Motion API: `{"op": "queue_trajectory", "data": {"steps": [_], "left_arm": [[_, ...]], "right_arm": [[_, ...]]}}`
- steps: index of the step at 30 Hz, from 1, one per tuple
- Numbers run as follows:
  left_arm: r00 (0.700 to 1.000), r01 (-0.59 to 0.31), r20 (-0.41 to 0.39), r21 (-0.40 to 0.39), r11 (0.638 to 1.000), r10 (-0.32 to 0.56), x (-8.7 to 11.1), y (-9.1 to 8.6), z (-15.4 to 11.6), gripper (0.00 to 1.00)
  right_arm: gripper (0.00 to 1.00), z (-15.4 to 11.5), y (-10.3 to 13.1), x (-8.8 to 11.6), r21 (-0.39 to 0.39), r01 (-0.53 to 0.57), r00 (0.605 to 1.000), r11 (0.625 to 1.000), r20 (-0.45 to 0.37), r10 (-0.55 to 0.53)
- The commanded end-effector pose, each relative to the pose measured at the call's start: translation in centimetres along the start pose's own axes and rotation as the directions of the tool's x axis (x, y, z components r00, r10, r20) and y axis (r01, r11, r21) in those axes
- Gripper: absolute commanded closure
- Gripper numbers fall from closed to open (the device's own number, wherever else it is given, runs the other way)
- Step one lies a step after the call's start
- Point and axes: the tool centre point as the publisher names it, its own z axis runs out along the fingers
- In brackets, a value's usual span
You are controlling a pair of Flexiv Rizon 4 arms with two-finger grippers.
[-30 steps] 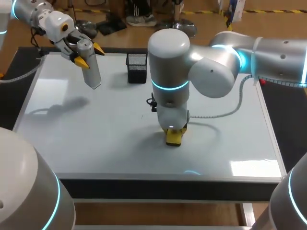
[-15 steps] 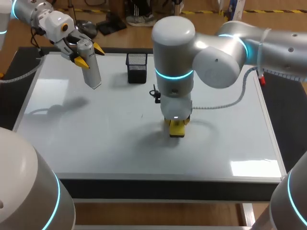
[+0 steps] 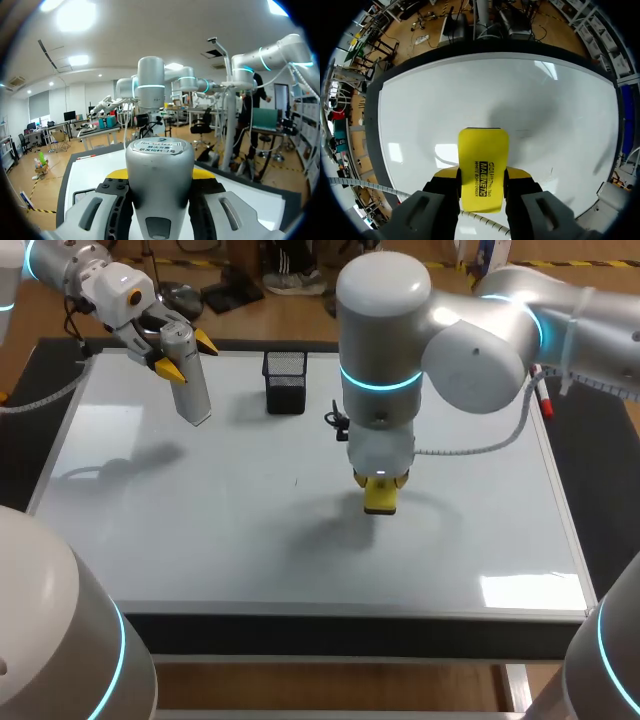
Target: Pick up the inspection probe, press it on each red-marked spot on the whiteboard one by one, put down the probe, pick up the eraser, and wipe off all the red marks.
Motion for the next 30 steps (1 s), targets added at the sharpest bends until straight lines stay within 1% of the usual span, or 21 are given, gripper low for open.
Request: {"op": "queue_trajectory", "data": {"steps": [1, 13, 15, 16, 17, 19, 24, 28, 30], "left_arm": [[1.000, -0.001, -0.003, 0.000, 1.000, 0.001, 0.0, -0.1, -0.1, 1.00], [1.000, -0.001, -0.003, 0.000, 1.000, 0.001, 0.0, -0.1, -0.1, 1.00], [1.000, -0.001, -0.003, 0.000, 1.000, 0.001, 0.0, -0.1, -0.1, 1.00], [1.000, -0.001, -0.003, 0.000, 1.000, 0.001, 0.0, -0.1, -0.1, 1.00], [1.000, -0.001, -0.003, 0.000, 1.000, 0.001, 0.0, -0.1, -0.1, 1.00], [1.000, -0.001, -0.003, 0.000, 1.000, 0.001, 0.0, -0.1, -0.1, 1.00], [1.000, -0.001, -0.003, 0.000, 1.000, 0.001, 0.0, -0.1, -0.1, 1.00], [1.000, -0.001, -0.003, 0.000, 1.000, 0.001, 0.0, -0.1, -0.1, 1.00], [1.000, -0.001, -0.003, 0.000, 1.000, 0.001, 0.0, -0.1, -0.1, 1.00]], "right_arm": [[1.00, -0.1, 0.0, 0.2, 0.004, 0.002, 1.000, 1.000, 0.002, -0.002], [1.00, -0.1, 0.0, 0.2, 0.004, 0.002, 1.000, 1.000, 0.002, -0.002], [1.00, 0.2, -0.4, 0.0, 0.029, 0.023, 0.999, 0.999, -0.045, -0.022], [1.00, 0.3, -0.6, -0.1, 0.030, 0.026, 0.999, 0.999, -0.045, -0.025], [1.00, 0.4, -1.1, -0.2, 0.024, 0.029, 0.999, 0.999, -0.033, -0.029], [1.00, 0.5, -1.8, -0.4, 0.029, 0.043, 0.998, 0.999, -0.044, -0.042], [1.00, 1.2, -4.0, -0.6, 0.014, 0.046, 0.999, 0.999, -0.027, -0.045], [1.00, 1.3, -6.7, -0.7, 0.026, 0.031, 0.999, 0.999, -0.018, -0.030], [1.00, 1.3, -8.4, -0.7, 0.029, 0.021, 1.000, 0.999, -0.009, -0.020]]}}
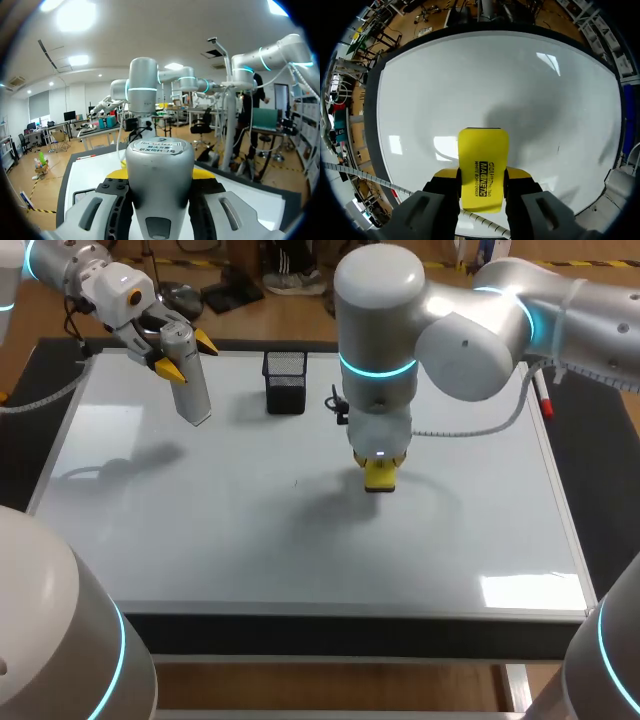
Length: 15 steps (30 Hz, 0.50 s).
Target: Pick up the inspection probe, press it on each red-marked spot on the whiteboard one by one, put down the probe, pick up the eraser, and wipe off all the red marks.
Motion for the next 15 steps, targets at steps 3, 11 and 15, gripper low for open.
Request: {"op": "queue_trajectory", "data": {"steps": [3, 11, 15], "left_arm": [[1.000, -0.001, -0.003, 0.000, 1.000, 0.001, 0.0, -0.1, -0.1, 1.00], [1.000, -0.001, -0.003, 0.000, 1.000, 0.001, 0.0, -0.1, -0.1, 1.00], [1.000, -0.001, -0.003, 0.000, 1.000, 0.001, 0.0, -0.1, -0.1, 1.00]], "right_arm": [[1.00, 0.6, -4.7, -0.5, -0.016, -0.006, 1.000, 1.000, 0.001, 0.006], [1.00, 1.0, -10.3, -1.1, -0.011, -0.004, 1.000, 1.000, 0.014, 0.004], [1.00, 1.2, -12.7, -1.5, -0.012, 0.002, 1.000, 1.000, 0.021, -0.002]]}}
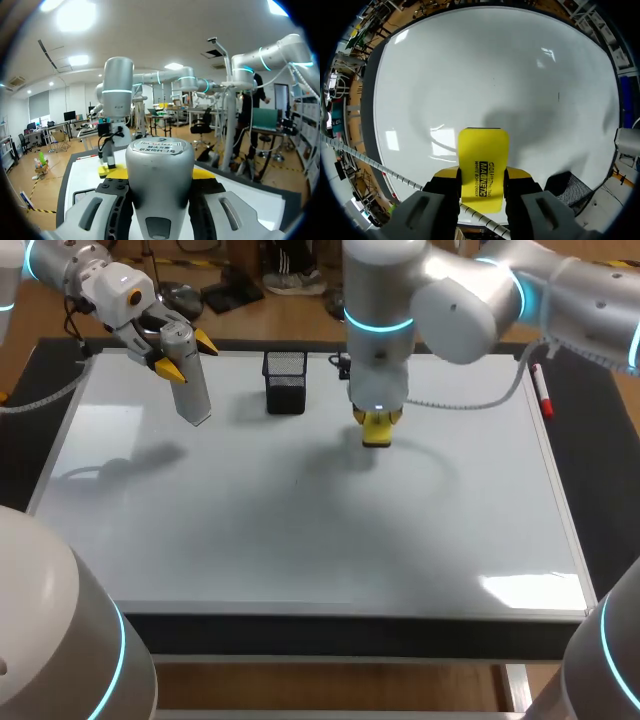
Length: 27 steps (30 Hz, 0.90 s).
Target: Pick up the inspection probe, press it on each red-marked spot on the whiteboard one by one, put down the probe, pick up the eraser, and wipe off all the red marks.
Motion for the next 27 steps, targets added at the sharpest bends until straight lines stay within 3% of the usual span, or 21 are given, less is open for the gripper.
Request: {"op": "queue_trajectory", "data": {"steps": [1, 13, 27], "left_arm": [[1.000, -0.001, -0.003, 0.000, 1.000, 0.001, 0.0, -0.1, -0.1, 1.00], [1.000, -0.001, -0.003, 0.000, 1.000, 0.001, 0.0, -0.1, -0.1, 1.00], [1.000, -0.001, -0.003, 0.000, 1.000, 0.001, 0.0, -0.1, -0.1, 1.00]], "right_arm": [[1.00, 0.6, -3.3, -0.8, -0.039, 0.005, 1.000, 0.999, -0.007, -0.006], [1.00, 2.3, -7.3, -1.4, -0.050, 0.018, 1.000, 0.999, -0.013, -0.019], [1.00, 3.3, -8.5, -1.7, -0.047, 0.038, 0.999, 0.998, -0.006, -0.038]]}}
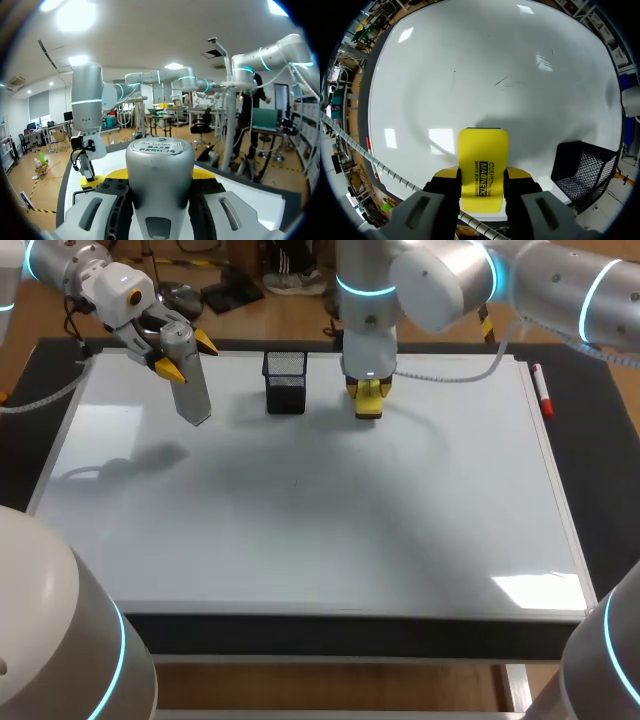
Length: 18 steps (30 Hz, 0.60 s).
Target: Pick up the inspection probe, press it on each red-marked spot on the whiteboard one by one, put down the probe, pick up the eraser, and wipe off all the red marks.
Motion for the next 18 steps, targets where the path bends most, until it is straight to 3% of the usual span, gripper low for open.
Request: {"op": "queue_trajectory", "data": {"steps": [1, 18], "left_arm": [[1.000, -0.001, -0.003, 0.000, 1.000, 0.001, 0.0, -0.1, -0.1, 1.00], [1.000, -0.001, -0.003, 0.000, 1.000, 0.001, 0.0, -0.1, -0.1, 1.00]], "right_arm": [[1.00, 0.4, -0.5, -0.1, -0.003, 0.005, 1.000, 1.000, -0.004, -0.005], [1.00, 1.0, -1.7, -0.4, 0.010, 0.034, 0.999, 0.999, -0.009, -0.034]]}}
